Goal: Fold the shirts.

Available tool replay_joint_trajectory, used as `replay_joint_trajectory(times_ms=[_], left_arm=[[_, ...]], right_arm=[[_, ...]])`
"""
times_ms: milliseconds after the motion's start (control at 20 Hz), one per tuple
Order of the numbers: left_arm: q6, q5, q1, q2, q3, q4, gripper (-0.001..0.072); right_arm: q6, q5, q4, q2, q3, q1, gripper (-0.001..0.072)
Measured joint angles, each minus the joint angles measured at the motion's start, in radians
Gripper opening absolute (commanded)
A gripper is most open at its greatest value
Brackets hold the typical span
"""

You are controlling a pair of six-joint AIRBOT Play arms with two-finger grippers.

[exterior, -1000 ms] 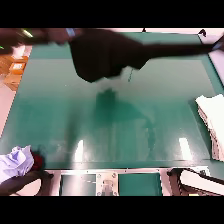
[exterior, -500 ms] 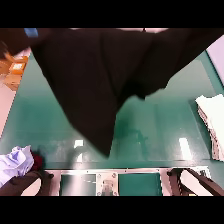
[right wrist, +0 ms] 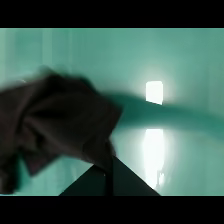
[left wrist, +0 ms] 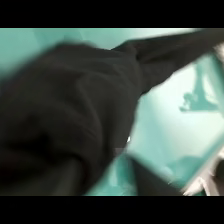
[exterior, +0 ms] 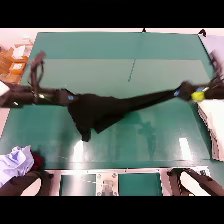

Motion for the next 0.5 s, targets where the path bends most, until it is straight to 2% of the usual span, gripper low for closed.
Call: replay_joint_trajectory(times_ms=[100,200,500], left_arm=[[0.0,0.073,0.001,-0.008,-0.056,0.024,0.0503],[-0.016,0.09,0.016,-0.013,-0.064,0.07,0.0502],[-0.087,-0.145,0.108,-0.016,-0.083,0.198,0.0502]], right_arm=[[-0.015,-0.058,0.002,-0.031,-0.092,0.013,0.0013],[-0.03,-0.089,0.003,-0.053,-0.14,0.021,0.0013],[-0.06,-0.125,0.005,-0.075,-0.183,0.027,0.0012]])
